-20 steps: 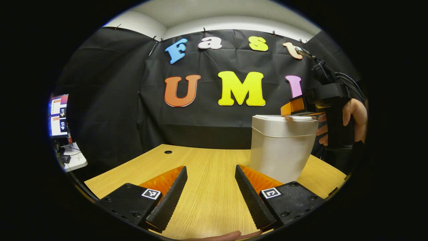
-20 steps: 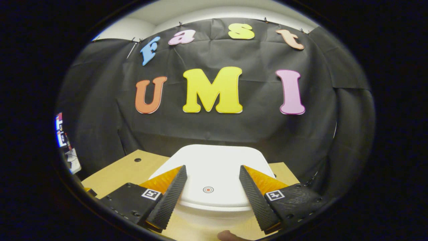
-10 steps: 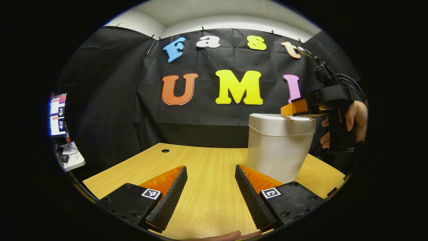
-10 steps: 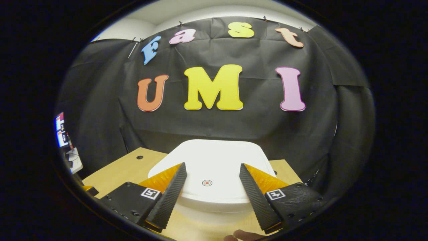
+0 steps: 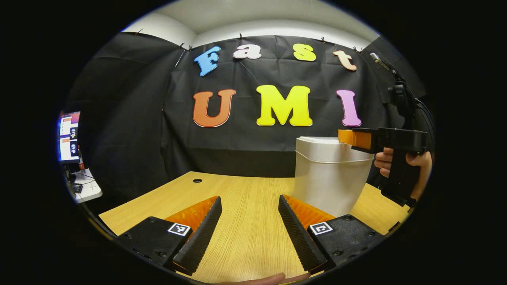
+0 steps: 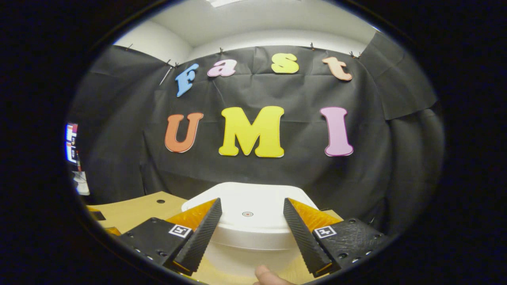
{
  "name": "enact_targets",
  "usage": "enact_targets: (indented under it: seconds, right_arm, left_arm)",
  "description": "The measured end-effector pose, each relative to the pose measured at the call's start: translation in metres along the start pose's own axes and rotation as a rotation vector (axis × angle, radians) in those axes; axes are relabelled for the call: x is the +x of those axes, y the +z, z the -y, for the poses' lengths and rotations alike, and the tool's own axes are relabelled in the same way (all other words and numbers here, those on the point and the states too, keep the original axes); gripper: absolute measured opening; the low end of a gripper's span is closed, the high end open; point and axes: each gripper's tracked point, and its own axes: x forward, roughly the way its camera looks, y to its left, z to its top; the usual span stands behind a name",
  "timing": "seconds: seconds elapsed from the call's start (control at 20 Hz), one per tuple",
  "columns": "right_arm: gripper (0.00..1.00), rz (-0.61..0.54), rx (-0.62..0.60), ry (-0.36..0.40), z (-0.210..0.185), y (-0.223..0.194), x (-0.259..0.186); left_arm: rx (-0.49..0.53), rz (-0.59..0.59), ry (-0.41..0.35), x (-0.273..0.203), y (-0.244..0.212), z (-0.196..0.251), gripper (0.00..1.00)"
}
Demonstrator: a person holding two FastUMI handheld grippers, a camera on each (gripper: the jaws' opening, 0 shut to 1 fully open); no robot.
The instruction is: Press the lid of the desktop garbage bin to open it, pick up the crumpled paper on the desktop and throw it into the bin, then pick up the pop can on the desktop and drop it into the bin, and finally close the garbage bin lid.
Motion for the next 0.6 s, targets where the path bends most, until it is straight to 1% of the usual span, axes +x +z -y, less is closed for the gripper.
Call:
enact_targets:
  seconds: [0.1, 0.25, 0.3, 0.35, 0.45, 0.6]
  right_arm:
    - [0.98, 0.012, -0.008, 0.000, 0.002, 0.000, -0.017]
    - [0.93, 0.044, -0.010, -0.016, 0.009, 0.000, -0.051]
    - [0.95, 0.052, -0.012, -0.016, 0.011, -0.002, -0.062]
    - [0.95, 0.051, -0.020, -0.024, 0.014, -0.006, -0.074]
    - [0.97, 0.047, -0.056, -0.052, 0.024, -0.014, -0.094]
    - [0.95, 0.031, -0.091, -0.107, 0.043, -0.029, -0.122]
  left_arm:
    - [0.007, 0.019, -0.005, -0.003, 0.006, 0.002, 0.93]
    - [0.022, 0.044, 0.003, -0.007, 0.012, 0.001, 0.93]
    - [0.021, 0.054, 0.003, -0.009, 0.015, 0.001, 0.93]
    - [0.019, 0.063, -0.002, -0.010, 0.018, 0.003, 0.93]
    - [0.016, 0.075, -0.015, -0.014, 0.021, 0.008, 0.93]
    - [0.017, 0.084, -0.021, -0.018, 0.024, 0.014, 0.93]
